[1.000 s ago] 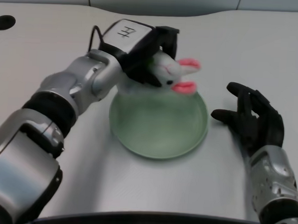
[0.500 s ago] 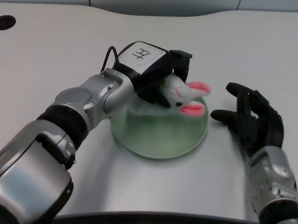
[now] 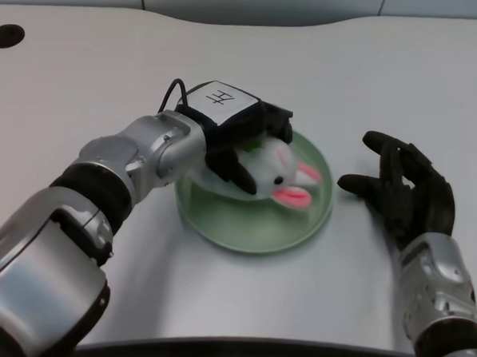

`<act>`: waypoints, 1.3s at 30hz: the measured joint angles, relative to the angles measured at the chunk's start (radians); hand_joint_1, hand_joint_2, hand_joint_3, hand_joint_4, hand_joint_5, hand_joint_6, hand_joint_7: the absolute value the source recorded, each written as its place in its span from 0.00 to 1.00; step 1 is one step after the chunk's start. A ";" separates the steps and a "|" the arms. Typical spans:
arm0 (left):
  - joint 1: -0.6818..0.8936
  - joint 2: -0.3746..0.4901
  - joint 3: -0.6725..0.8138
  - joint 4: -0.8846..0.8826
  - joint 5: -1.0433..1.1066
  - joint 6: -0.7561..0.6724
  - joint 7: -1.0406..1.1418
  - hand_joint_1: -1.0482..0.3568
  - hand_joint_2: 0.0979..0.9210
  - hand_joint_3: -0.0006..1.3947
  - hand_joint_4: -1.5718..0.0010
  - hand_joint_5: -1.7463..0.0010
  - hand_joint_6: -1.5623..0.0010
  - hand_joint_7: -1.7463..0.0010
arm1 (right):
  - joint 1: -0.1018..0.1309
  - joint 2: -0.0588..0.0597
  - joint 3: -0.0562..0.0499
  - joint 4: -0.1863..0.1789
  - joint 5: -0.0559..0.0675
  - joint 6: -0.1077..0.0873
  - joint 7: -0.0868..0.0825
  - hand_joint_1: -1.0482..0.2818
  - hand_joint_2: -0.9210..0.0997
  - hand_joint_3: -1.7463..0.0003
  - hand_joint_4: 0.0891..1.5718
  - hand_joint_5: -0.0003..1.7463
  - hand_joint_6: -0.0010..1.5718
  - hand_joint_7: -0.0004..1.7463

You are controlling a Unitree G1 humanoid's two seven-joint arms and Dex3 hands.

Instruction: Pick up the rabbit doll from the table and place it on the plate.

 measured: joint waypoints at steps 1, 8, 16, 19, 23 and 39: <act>0.000 0.003 0.000 -0.004 0.000 0.000 -0.007 0.05 1.00 0.02 0.99 0.89 0.90 1.00 | 0.000 0.000 0.000 0.000 0.000 0.000 0.000 0.50 0.00 0.77 0.40 0.68 0.41 0.44; 0.000 0.007 -0.002 -0.026 0.000 -0.002 -0.053 0.00 1.00 0.09 1.00 1.00 1.00 1.00 | 0.000 0.000 -0.001 0.000 0.000 0.000 -0.001 0.49 0.00 0.78 0.41 0.67 0.41 0.44; -0.001 0.032 0.045 -0.043 -0.046 -0.053 -0.068 0.00 1.00 0.08 1.00 1.00 1.00 1.00 | 0.000 0.000 -0.004 0.000 0.002 0.000 0.004 0.50 0.00 0.77 0.40 0.68 0.40 0.45; -0.001 0.059 0.076 -0.064 -0.073 -0.060 -0.092 0.01 1.00 0.08 1.00 1.00 1.00 1.00 | 0.000 0.000 -0.004 0.000 0.002 0.003 0.000 0.50 0.00 0.77 0.40 0.68 0.40 0.44; -0.002 0.111 0.125 -0.084 -0.118 -0.067 -0.136 0.03 1.00 0.08 1.00 1.00 1.00 1.00 | 0.000 -0.001 -0.004 0.001 0.001 0.003 0.000 0.50 0.00 0.77 0.39 0.68 0.40 0.44; 0.214 0.225 0.453 -0.215 -0.505 -0.084 -0.340 0.31 1.00 0.04 0.94 0.84 0.92 0.97 | 0.000 -0.005 -0.003 0.000 0.001 0.007 0.002 0.50 0.00 0.77 0.40 0.68 0.41 0.44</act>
